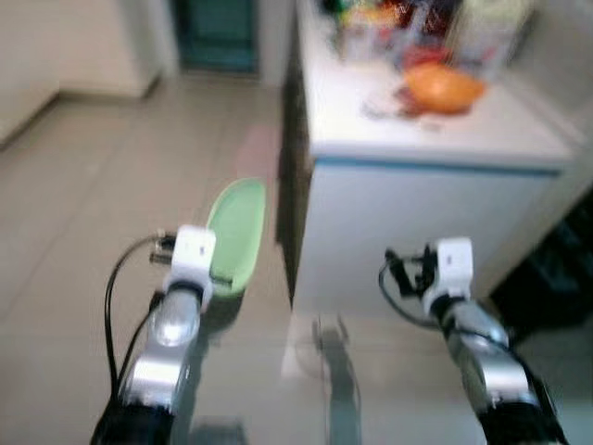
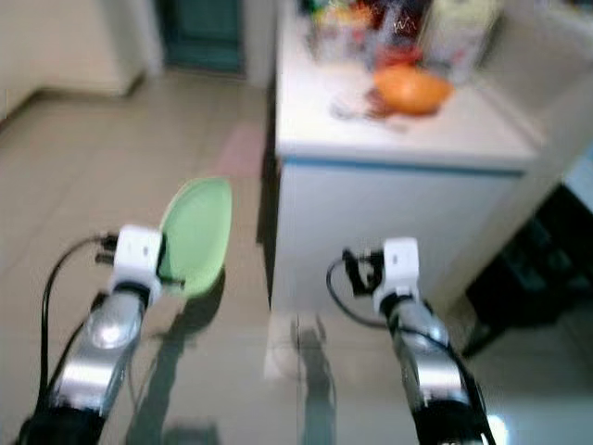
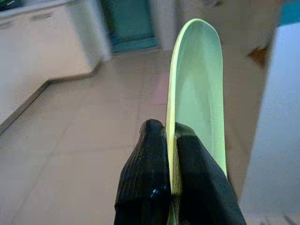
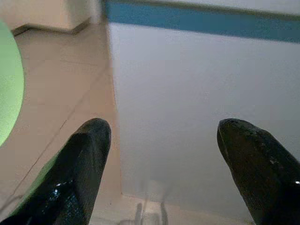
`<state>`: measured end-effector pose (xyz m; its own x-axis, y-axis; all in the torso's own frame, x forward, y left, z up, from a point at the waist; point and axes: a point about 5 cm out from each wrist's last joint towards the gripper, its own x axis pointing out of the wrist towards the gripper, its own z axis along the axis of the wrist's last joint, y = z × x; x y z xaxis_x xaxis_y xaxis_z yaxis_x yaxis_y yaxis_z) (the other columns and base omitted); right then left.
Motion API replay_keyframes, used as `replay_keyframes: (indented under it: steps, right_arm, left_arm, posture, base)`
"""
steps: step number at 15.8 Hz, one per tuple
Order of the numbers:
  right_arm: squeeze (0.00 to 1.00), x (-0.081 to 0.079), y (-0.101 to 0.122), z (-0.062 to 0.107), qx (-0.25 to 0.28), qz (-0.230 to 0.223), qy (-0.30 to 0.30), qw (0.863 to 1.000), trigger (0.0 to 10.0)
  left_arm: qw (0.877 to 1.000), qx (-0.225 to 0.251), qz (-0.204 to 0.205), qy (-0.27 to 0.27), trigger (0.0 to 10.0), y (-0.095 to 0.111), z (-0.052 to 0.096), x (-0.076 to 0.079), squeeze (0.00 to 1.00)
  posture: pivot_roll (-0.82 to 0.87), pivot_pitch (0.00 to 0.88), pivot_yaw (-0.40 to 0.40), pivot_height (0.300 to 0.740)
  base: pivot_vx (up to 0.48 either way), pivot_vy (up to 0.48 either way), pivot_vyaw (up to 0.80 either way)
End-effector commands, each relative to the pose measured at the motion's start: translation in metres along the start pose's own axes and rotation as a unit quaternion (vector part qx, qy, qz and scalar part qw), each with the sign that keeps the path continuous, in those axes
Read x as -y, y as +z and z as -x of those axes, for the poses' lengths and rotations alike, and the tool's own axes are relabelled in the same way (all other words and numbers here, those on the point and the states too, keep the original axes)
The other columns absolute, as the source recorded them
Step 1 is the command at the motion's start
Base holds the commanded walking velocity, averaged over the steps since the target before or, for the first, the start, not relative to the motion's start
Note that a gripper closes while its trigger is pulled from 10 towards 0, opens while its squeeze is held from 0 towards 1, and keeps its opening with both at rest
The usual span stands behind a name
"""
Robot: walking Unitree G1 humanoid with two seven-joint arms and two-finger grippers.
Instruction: Setting the table
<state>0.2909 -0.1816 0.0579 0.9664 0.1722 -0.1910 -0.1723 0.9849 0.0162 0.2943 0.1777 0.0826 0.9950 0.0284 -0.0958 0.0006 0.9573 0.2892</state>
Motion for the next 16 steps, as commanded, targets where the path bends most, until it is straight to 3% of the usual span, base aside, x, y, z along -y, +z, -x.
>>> replay_keyframes:
  steps: [1,6,14,16]
  right_arm:
    - [0.00,0.004,0.004,-0.001,0.009,0.009,-0.007,1.000,10.0]
    - [0.00,0.009,0.006,-0.001,0.012,0.009,-0.017,1.000,10.0]
    - [0.00,0.014,0.015,0.010,0.037,-0.007,-0.052,0.998,10.0]
    - [0.00,0.013,0.029,0.006,0.056,-0.042,-0.061,0.996,10.0]
  left_arm:
    - [1.000,0.018,-0.005,0.008,10.0,0.006,-0.002,-0.002,0.00]
    - [1.000,0.019,-0.008,0.001,10.0,0.007,-0.004,0.001,0.00]
    - [1.000,0.023,-0.005,0.000,10.0,0.009,-0.006,0.002,0.00]
    - [0.999,0.029,0.011,0.016,10.0,0.014,-0.009,-0.005,0.00]
  posture:
    - [0.00,0.000,-0.035,0.740]
    - [0.00,0.000,-0.028,0.740]
    - [-0.01,0.000,-0.034,0.740]
    - [-0.01,0.000,-0.045,0.740]
  base:
    - [0.000,-0.469,0.63]
    - [0.000,-0.469,0.61]
    - [0.000,-0.471,0.00]
    - [0.000,-0.471,0.00]
